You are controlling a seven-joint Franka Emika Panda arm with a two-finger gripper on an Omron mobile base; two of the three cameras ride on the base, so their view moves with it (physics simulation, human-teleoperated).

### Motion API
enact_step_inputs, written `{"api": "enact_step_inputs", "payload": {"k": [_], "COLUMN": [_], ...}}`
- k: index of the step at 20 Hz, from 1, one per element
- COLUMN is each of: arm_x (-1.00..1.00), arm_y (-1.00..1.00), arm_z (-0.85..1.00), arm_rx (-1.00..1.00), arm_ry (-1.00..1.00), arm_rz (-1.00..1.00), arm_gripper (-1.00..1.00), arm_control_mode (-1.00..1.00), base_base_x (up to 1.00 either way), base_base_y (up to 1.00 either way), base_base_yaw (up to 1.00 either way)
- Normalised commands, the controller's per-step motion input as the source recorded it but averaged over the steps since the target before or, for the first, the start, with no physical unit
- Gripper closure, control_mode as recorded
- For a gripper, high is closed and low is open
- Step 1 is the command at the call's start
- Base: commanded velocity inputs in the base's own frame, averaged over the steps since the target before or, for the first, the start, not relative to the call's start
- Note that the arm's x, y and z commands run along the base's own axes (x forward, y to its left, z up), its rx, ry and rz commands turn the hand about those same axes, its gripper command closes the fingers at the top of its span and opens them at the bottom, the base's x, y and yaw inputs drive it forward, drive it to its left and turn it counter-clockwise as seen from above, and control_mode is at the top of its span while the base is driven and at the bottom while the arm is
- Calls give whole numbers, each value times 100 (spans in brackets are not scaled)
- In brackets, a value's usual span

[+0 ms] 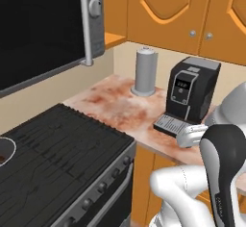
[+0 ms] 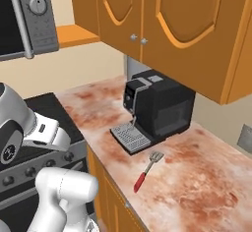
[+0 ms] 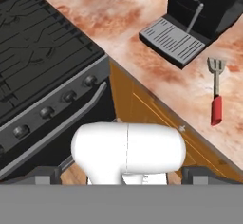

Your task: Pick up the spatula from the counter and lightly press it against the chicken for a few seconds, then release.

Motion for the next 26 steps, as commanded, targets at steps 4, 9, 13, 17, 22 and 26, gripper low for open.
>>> {"api": "enact_step_inputs", "payload": {"k": [4, 9, 13, 17, 22, 26], "arm_x": [0, 0, 0, 0, 0, 0], "arm_y": [0, 0, 0, 0, 0, 0], "arm_z": [0, 0, 0, 0, 0, 0], "arm_rx": [0, 0, 0, 0, 0, 0], "arm_ry": [0, 0, 0, 0, 0, 0], "arm_rz": [0, 0, 0, 0, 0, 0], "arm_gripper": [-100, -100, -100, -100, -100, -100], "arm_control_mode": [100, 100, 100, 100, 100, 100], "base_base_x": [-27, -26, -25, -25, -26, -27], "base_base_y": [-95, -95, -97, -98, -100, -100], "base_base_yaw": [-32, -33, -33, -33, -32, -29]}}
